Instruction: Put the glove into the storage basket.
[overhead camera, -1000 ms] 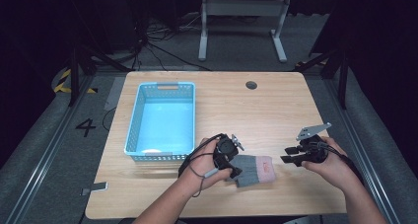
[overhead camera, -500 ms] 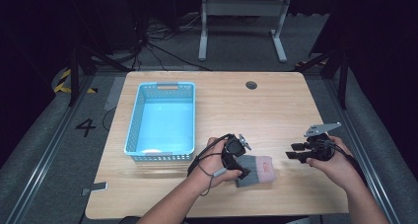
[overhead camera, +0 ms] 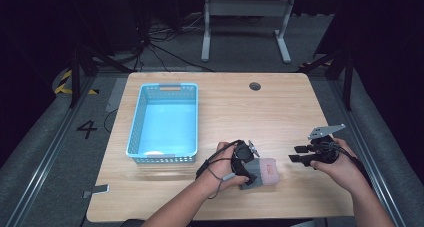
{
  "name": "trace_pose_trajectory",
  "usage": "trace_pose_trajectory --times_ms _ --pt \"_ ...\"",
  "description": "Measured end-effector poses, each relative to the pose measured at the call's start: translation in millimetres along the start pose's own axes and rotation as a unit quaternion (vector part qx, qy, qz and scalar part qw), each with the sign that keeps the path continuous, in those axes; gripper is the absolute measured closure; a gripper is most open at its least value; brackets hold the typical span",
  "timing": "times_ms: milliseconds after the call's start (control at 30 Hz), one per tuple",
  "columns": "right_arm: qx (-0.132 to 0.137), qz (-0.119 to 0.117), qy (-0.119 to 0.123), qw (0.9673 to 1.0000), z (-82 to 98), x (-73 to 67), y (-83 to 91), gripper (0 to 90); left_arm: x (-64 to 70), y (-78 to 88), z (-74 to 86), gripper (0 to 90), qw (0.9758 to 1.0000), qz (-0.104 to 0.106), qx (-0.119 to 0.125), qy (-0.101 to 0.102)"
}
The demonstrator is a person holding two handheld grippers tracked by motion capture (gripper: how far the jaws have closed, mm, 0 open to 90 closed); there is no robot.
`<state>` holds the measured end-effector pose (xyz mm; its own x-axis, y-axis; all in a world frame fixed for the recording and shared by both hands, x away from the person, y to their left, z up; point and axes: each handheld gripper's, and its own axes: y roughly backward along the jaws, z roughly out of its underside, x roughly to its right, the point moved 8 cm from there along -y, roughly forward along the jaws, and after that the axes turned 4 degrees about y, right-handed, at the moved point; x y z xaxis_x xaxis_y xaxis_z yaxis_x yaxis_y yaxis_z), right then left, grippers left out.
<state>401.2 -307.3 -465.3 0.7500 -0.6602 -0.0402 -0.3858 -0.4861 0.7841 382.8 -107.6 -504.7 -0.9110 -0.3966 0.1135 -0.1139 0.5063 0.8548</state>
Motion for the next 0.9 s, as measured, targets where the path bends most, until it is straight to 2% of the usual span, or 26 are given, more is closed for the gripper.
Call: trace_pose_trajectory --times_ms 200,567,767,900 --pt "-0.001 0.000 -0.001 1.0000 0.9 1.0 0.0 53.0 0.4 -4.9 0.3 17.5 0.9998 -0.010 -0.008 -0.014" --pt "-0.001 0.000 -0.001 1.0000 0.8 1.1 -0.1 52.4 1.5 -7.8 0.8 16.9 0.9996 -0.014 -0.016 -0.020" --pt "0.001 0.000 -0.001 1.0000 0.4 1.0 0.7 51.8 0.4 -6.2 2.0 24.5 0.9996 -0.013 -0.011 -0.020" --pt "0.001 0.000 -0.002 1.0000 0.4 1.3 0.3 51.8 1.8 -3.8 1.5 38.4 0.9998 -0.007 -0.011 -0.017"
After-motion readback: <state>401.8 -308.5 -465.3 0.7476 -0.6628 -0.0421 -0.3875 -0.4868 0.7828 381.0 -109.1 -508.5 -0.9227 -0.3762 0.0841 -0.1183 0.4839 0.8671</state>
